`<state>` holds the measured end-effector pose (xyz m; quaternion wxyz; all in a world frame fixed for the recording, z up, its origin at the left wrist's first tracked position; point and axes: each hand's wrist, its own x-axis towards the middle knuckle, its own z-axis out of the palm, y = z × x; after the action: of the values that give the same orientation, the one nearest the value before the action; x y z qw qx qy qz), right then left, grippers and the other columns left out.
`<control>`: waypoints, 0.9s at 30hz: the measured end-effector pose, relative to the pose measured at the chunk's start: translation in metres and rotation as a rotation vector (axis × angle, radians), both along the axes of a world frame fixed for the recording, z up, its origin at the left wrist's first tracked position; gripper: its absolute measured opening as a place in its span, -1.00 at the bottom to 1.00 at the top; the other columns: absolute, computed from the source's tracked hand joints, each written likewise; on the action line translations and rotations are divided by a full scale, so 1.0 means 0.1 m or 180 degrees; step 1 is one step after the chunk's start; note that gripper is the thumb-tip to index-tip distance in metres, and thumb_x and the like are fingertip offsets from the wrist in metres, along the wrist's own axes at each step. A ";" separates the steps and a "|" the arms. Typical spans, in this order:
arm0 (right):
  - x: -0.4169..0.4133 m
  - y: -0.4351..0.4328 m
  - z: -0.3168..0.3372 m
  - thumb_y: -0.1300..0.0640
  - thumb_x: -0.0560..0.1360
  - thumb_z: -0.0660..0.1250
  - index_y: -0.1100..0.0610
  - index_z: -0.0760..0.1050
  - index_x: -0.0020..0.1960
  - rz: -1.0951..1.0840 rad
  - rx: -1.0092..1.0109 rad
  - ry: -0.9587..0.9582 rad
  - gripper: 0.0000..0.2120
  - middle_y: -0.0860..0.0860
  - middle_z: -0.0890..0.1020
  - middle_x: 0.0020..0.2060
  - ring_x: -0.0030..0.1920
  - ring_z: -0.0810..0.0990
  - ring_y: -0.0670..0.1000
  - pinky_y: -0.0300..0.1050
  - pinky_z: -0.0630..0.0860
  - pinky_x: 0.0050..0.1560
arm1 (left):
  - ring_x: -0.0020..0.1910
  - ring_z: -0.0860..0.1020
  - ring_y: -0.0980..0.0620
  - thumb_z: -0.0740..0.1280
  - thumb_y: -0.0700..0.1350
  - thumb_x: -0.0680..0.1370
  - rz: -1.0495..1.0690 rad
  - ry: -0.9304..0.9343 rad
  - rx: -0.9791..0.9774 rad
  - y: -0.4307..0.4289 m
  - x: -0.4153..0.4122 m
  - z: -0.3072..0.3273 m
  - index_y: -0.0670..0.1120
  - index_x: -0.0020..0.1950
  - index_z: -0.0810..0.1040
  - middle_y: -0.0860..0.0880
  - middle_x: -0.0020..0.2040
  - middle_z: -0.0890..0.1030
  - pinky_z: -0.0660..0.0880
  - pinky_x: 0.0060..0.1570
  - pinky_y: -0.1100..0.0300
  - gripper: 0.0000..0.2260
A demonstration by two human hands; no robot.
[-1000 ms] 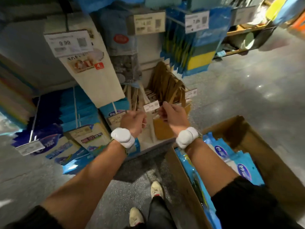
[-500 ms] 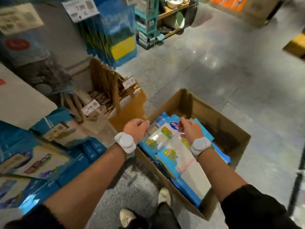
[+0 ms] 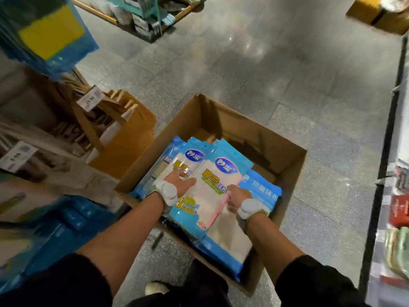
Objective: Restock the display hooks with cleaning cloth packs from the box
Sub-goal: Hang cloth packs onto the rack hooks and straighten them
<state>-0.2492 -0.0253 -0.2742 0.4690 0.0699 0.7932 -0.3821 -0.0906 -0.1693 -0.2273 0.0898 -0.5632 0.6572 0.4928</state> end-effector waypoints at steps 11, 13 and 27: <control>-0.15 -0.12 -0.31 0.05 0.50 0.33 0.21 0.57 -0.08 0.0127 -0.0023 -0.0337 -0.79 0.17 0.60 -0.23 -0.35 0.51 0.11 -0.13 0.41 -0.37 | 0.37 0.52 -0.23 0.57 0.30 0.34 -0.0364 -0.0576 0.0377 -0.06 -0.26 -0.58 -0.18 0.56 0.30 -0.19 0.47 0.47 0.48 0.36 -0.05 -0.03; -0.16 -0.10 -0.32 0.07 0.50 0.31 0.19 0.53 -0.18 0.0170 -0.0045 -0.0355 -0.81 0.19 0.54 -0.25 -0.38 0.47 0.10 -0.09 0.40 -0.33 | 0.19 0.62 -0.19 0.55 0.44 0.17 -0.0547 -0.0624 0.0485 -0.07 -0.25 -0.62 -0.11 0.41 0.49 -0.15 0.31 0.61 0.56 0.26 -0.06 -0.02; -0.13 -0.52 0.35 -0.39 0.28 0.49 -0.02 0.65 0.17 -0.0074 -0.1509 -0.0415 -0.39 0.05 0.75 0.01 0.03 0.74 0.14 0.18 0.62 0.14 | -0.22 0.74 0.02 0.47 -0.14 0.56 0.0207 0.1159 0.1407 -0.09 0.18 0.28 -0.08 0.10 0.63 -0.10 -0.05 0.77 0.69 -0.14 0.10 -0.87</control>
<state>-0.2622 -0.0771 -0.2395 0.5180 -0.0084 0.6485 -0.5576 -0.0729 -0.1787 -0.1996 0.0750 -0.4529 0.5208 0.7197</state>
